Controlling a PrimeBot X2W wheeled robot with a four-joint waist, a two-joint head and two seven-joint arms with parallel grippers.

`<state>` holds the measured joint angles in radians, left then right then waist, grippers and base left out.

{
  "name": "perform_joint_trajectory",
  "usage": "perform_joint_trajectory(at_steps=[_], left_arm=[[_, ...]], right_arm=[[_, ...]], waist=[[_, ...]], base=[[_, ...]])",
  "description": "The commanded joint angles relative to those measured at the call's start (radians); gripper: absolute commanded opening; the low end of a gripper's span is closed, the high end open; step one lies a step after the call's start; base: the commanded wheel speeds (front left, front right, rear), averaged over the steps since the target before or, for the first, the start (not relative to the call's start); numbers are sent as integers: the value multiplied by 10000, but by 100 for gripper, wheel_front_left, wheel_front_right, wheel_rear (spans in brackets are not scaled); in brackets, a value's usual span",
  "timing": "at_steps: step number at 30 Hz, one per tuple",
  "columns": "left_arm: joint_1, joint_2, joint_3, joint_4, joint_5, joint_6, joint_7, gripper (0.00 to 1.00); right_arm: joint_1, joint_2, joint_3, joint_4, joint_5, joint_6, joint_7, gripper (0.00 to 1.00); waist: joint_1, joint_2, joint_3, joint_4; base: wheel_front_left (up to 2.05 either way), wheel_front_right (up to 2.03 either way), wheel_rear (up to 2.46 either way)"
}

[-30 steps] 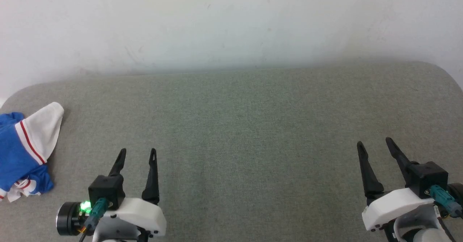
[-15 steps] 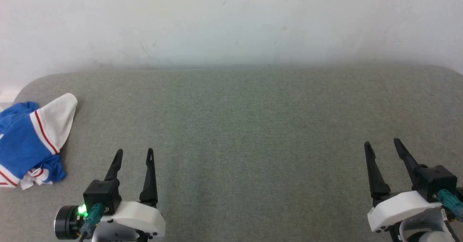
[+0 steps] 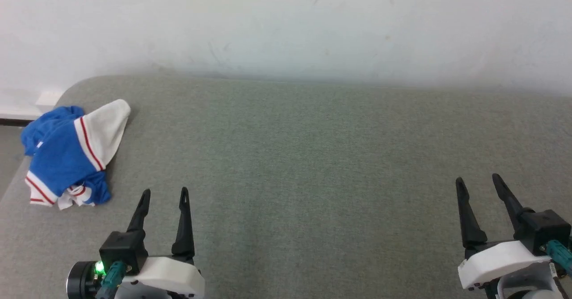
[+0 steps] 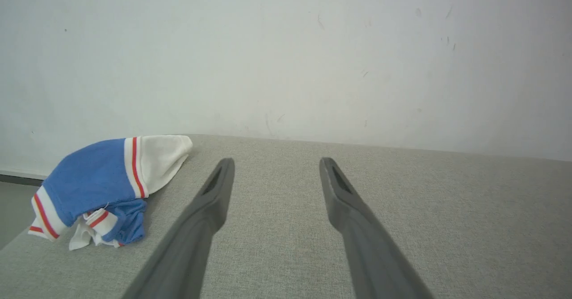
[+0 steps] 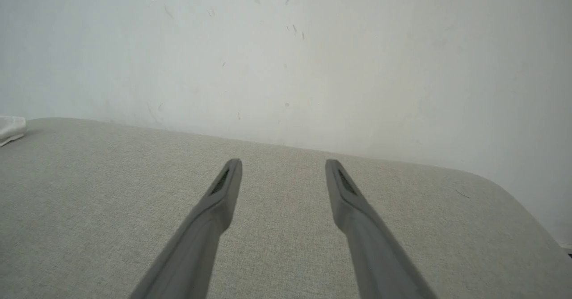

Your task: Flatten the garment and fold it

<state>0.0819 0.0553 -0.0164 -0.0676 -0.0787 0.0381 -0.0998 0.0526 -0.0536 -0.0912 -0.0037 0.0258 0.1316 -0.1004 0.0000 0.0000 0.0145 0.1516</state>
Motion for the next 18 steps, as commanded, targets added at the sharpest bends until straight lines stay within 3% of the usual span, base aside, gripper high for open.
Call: perform_joint_trajectory(at_steps=[1, 18], left_arm=[[157, -22, -21, -101, -125, 125, -118, 100], [475, -28, -79, -321, -410, 278, -452, 100]], right_arm=[[140, 13, -46, -9, -46, -4, -115, 100], [331, 18, 24, -155, -233, -5, -311, 100]], waist=[[0, 0, 11, 303], [0, 0, 42, 1476]], base=[[0, 0, 0], [0, 0, 0]])
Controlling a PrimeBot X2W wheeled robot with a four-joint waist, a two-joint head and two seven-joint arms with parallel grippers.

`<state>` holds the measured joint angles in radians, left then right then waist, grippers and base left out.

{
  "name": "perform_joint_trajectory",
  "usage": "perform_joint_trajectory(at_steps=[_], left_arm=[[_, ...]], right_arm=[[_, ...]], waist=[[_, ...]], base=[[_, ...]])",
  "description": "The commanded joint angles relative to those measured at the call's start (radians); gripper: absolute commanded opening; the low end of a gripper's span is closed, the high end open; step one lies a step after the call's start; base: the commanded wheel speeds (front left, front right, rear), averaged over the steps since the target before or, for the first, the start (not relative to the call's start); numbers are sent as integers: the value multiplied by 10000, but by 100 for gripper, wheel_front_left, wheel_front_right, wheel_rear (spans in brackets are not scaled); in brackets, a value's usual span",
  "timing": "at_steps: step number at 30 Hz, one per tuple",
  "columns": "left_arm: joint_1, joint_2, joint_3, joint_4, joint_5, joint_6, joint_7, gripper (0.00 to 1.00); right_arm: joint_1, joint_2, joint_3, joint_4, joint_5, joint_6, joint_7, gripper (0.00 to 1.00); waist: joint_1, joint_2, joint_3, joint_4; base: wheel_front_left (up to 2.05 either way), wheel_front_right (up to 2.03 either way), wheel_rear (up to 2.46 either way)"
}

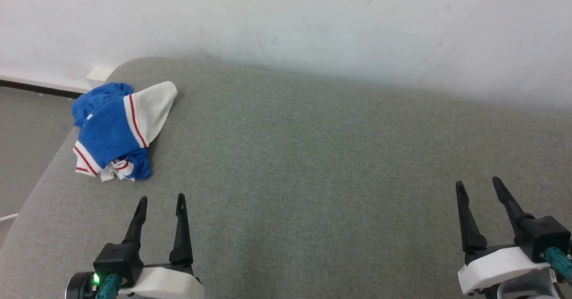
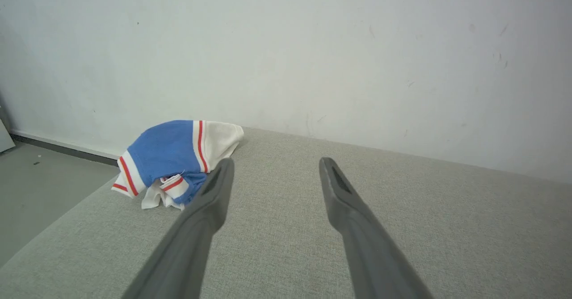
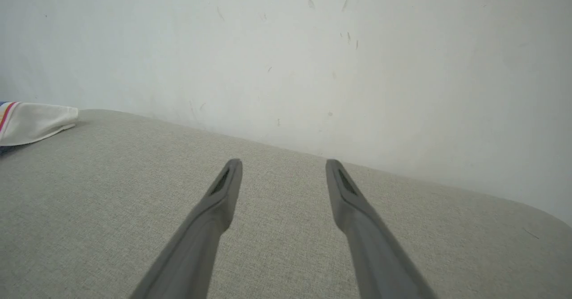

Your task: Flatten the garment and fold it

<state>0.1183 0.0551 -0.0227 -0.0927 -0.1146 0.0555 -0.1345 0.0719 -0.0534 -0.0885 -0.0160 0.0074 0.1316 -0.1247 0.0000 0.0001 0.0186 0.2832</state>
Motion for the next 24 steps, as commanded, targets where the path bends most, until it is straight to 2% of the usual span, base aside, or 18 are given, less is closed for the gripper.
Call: perform_joint_trajectory(at_steps=[1, 24], left_arm=[[124, -27, -33, -81, -68, 112, -126, 100], [602, -36, -233, -379, -447, 262, -607, 100]], right_arm=[[159, 16, -6, -40, -53, -5, -75, 100], [493, 23, 186, -266, -306, -7, -204, 100]], waist=[[0, -1, -3, 238], [0, -1, 35, 2079]], base=[[0, 0, 0], [0, 0, 0]])
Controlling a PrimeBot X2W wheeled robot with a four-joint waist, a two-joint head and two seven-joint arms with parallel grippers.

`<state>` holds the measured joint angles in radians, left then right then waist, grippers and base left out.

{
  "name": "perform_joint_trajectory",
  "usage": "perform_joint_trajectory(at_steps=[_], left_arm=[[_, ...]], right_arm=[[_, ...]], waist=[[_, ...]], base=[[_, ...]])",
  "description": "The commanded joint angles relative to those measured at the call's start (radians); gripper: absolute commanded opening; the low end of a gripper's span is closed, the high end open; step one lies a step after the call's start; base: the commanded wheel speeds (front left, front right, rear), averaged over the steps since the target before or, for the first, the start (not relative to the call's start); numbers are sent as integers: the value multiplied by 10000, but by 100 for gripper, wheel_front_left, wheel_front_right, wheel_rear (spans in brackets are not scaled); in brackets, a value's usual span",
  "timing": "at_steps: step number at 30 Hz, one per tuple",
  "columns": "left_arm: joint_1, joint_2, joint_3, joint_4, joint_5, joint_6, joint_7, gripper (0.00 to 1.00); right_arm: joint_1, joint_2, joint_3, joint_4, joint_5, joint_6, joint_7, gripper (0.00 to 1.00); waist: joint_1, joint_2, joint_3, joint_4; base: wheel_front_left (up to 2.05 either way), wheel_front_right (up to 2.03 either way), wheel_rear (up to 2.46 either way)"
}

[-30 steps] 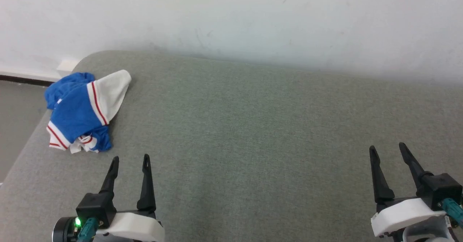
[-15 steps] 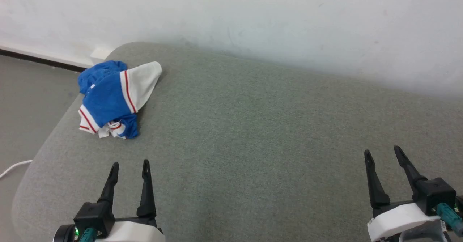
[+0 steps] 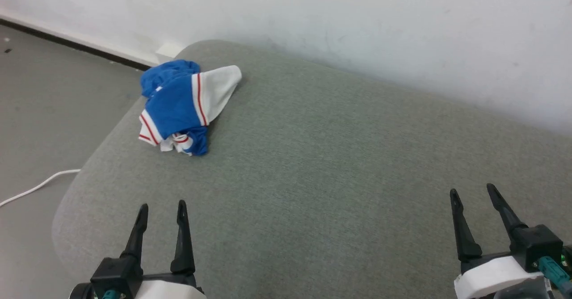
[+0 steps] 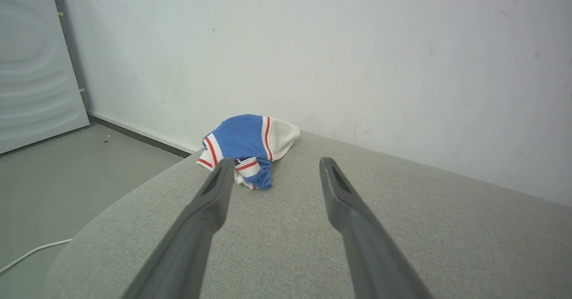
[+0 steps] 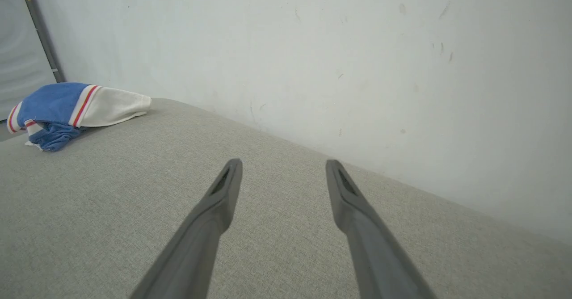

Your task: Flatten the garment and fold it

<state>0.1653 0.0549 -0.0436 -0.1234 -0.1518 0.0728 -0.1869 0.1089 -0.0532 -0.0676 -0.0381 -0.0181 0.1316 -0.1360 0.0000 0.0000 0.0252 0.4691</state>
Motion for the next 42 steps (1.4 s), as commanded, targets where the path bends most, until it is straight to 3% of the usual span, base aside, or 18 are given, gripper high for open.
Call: perform_joint_trajectory(at_steps=[1, 31, 42], left_arm=[[165, -35, -21, -82, -85, 91, -104, 100], [692, -47, -105, -361, -801, 344, -731, 100], [710, -47, -177, -340, -786, 342, -749, 100]], right_arm=[[134, 21, -19, -41, -47, -7, -109, 100], [501, 30, -327, -426, -229, -9, -425, 100], [530, 30, -358, -532, -214, -9, -376, 100]], waist=[[0, 0, -46, 292], [0, 0, 83, 1816], [0, 0, 79, 1824]], base=[[0, 0, 0], [0, 0, 0], [0, 0, 0]])
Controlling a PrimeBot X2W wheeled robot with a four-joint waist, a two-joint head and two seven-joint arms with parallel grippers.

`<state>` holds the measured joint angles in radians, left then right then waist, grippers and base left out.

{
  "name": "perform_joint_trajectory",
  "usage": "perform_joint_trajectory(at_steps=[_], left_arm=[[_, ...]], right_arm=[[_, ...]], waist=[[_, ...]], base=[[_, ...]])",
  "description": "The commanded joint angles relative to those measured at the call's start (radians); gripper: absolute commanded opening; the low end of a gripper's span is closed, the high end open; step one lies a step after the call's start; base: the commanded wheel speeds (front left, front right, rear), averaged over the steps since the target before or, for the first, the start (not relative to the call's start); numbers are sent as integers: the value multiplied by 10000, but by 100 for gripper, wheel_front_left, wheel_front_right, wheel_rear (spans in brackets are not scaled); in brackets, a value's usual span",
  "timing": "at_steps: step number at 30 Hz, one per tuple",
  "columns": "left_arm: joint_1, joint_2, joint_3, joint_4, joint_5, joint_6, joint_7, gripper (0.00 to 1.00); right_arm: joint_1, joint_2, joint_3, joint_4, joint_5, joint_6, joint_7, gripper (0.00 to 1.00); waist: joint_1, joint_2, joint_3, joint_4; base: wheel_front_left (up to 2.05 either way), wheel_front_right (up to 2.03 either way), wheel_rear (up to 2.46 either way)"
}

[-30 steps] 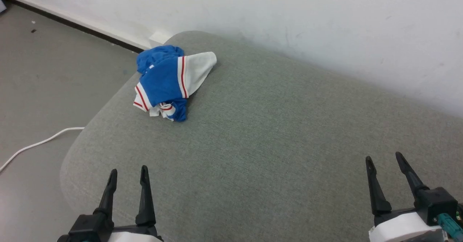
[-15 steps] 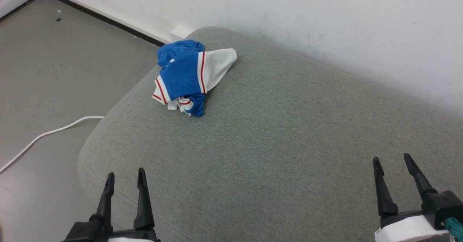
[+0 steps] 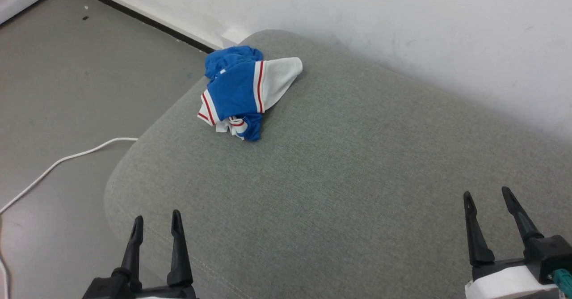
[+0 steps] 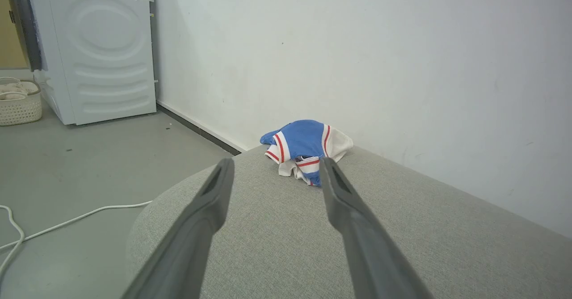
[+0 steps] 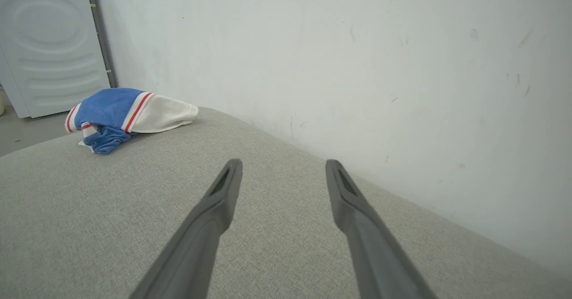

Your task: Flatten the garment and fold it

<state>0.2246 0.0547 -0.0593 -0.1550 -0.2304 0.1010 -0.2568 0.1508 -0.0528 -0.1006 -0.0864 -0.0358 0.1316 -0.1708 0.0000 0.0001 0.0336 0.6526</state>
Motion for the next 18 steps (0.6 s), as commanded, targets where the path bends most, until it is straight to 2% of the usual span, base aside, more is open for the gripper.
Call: perform_joint_trajectory(at_steps=[1, 5, 8, 14, 18], left_arm=[[117, -45, -54, -26, -52, 33, -49, 100], [-43, -45, -147, -284, -550, -110, -49, 100], [-497, 85, -231, -510, -944, -524, 215, 100], [-2969, 834, -72, -1971, -1476, -844, 2359, 100], [-5252, 1532, 156, -1905, -1607, -979, 3737, 100]], right_arm=[[110, 26, -23, -55, -29, -9, -25, 100], [89, 26, -23, -102, -19, -9, 3, 100], [72, 26, -51, -257, -43, -9, 100, 100], [-142, 26, -182, -911, -233, -9, 449, 100], [-407, 26, -112, -1450, -464, -9, 746, 100]], waist=[[0, -1, -5, -22], [0, -1, 32, -35], [0, -1, 148, -42], [0, -1, 646, -226], [0, -1, 1199, -511]], base=[[0, 0, 0], [0, 0, 0], [0, 0, 0], [0, 0, 0], [0, 0, 0]])
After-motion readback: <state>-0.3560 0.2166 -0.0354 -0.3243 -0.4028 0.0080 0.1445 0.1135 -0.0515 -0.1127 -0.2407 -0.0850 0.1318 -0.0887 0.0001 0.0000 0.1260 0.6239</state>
